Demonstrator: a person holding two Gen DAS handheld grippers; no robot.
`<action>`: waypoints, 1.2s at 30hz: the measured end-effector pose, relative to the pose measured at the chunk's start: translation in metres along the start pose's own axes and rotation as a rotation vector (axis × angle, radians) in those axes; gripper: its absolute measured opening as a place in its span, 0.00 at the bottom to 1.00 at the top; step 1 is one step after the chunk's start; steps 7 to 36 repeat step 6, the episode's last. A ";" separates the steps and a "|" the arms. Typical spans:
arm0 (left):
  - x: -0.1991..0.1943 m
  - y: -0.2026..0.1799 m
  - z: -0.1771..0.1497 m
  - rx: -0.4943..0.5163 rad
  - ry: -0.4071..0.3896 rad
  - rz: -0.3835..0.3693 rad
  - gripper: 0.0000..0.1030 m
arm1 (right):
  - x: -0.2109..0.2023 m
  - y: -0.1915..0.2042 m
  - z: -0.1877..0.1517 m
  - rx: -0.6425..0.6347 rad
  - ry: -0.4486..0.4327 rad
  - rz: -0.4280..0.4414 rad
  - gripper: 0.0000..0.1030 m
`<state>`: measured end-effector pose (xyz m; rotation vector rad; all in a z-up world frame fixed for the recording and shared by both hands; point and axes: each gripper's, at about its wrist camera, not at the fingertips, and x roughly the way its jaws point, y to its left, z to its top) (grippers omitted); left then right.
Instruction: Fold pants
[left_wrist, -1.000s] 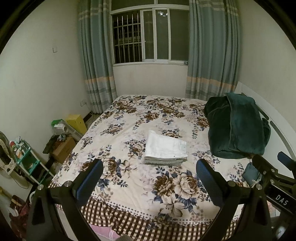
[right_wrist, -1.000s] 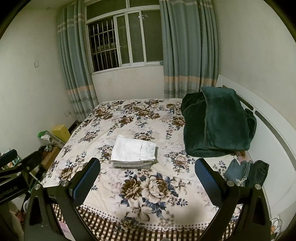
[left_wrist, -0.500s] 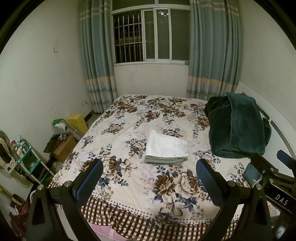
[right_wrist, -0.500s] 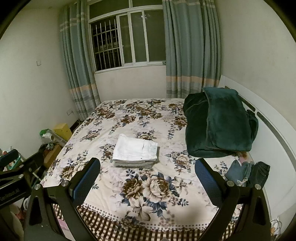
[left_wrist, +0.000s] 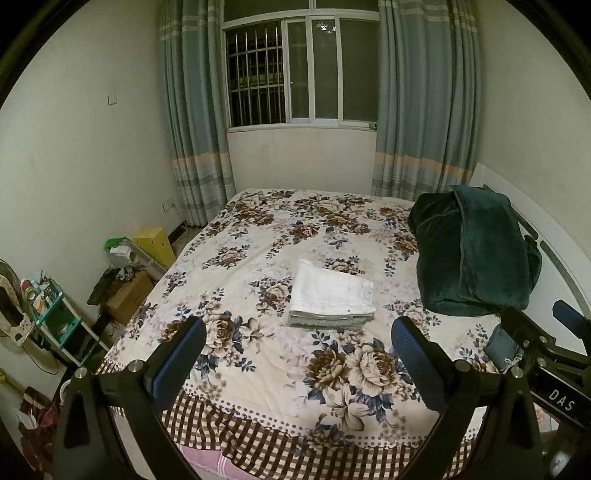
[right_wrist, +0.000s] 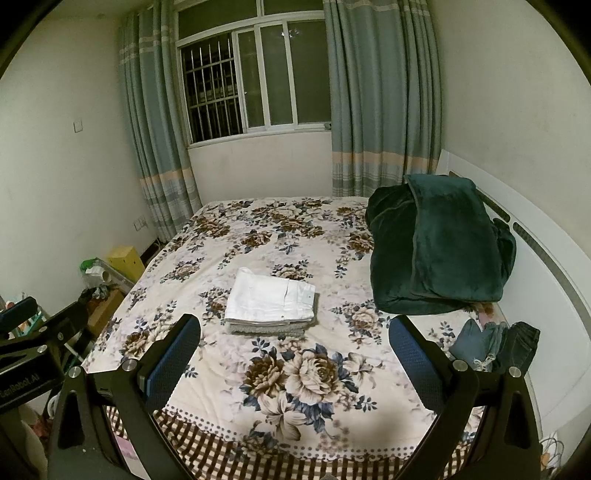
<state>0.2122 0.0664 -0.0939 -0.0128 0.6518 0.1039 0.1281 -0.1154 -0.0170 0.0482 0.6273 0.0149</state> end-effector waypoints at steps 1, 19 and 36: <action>0.000 0.001 0.000 0.002 -0.001 0.000 1.00 | 0.000 0.000 0.000 -0.001 0.000 -0.003 1.00; -0.001 0.001 -0.001 -0.004 -0.007 0.001 1.00 | 0.001 0.000 0.002 0.000 0.001 0.003 1.00; -0.001 0.001 -0.001 -0.004 -0.007 0.001 1.00 | 0.001 0.000 0.002 0.000 0.001 0.003 1.00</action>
